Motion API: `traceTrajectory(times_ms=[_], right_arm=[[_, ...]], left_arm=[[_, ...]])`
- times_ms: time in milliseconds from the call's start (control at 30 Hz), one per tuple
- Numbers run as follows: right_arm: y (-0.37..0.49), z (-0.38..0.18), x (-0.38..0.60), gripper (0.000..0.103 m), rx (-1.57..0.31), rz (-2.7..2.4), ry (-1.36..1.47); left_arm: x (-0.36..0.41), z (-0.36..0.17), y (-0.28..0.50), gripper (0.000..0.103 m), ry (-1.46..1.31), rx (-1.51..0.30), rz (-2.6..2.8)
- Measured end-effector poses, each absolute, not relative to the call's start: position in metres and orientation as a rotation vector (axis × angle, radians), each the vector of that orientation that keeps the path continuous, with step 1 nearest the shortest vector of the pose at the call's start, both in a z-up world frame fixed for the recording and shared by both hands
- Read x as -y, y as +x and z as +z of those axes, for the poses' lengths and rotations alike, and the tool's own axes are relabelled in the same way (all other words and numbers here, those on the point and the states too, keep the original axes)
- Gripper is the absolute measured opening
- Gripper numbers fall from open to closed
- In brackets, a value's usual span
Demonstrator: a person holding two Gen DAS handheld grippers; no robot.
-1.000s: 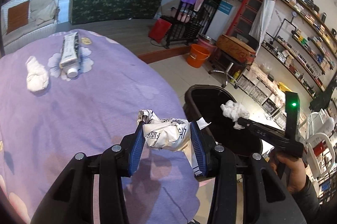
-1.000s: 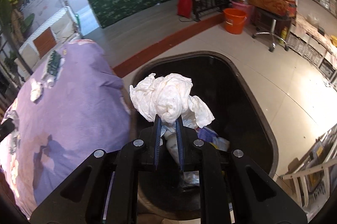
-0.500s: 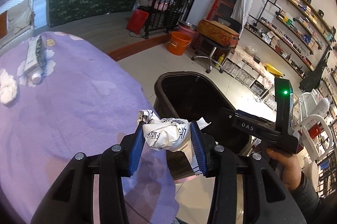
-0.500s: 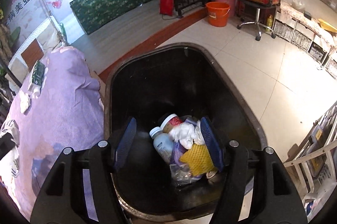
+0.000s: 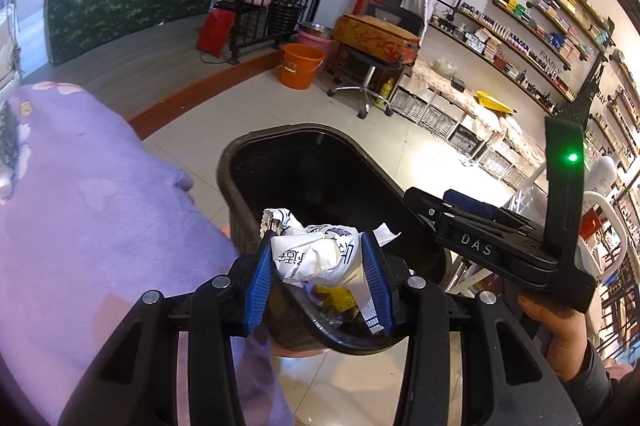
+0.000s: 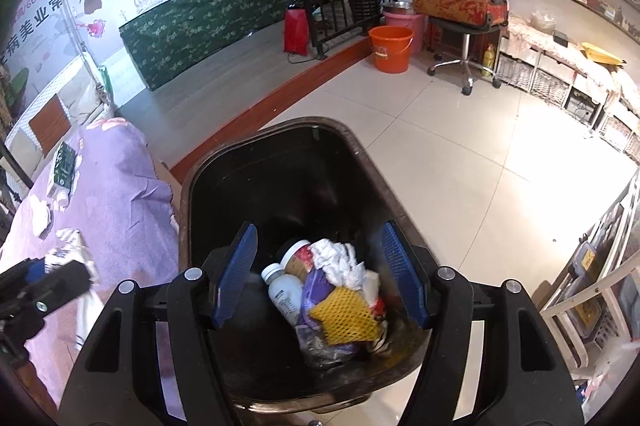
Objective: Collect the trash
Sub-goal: 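Lower the printed tissue into the black bin and open the left gripper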
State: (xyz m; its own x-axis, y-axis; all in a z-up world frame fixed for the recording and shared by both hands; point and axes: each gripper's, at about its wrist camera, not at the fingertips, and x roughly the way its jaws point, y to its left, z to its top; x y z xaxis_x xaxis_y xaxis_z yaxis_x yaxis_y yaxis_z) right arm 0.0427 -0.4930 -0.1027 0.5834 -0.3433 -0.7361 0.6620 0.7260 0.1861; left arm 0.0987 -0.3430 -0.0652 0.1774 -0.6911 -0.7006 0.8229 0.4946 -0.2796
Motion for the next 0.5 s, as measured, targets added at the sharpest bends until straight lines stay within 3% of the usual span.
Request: traceTrajectory(times_ms=[500], right_arm=[[0.023, -0.098, 0.511, 0.065, -0.708, -0.679, 0.492]], left_arm=[[0.390, -0.087, 0.085, 0.043, 0.254, -0.959, -1.124]])
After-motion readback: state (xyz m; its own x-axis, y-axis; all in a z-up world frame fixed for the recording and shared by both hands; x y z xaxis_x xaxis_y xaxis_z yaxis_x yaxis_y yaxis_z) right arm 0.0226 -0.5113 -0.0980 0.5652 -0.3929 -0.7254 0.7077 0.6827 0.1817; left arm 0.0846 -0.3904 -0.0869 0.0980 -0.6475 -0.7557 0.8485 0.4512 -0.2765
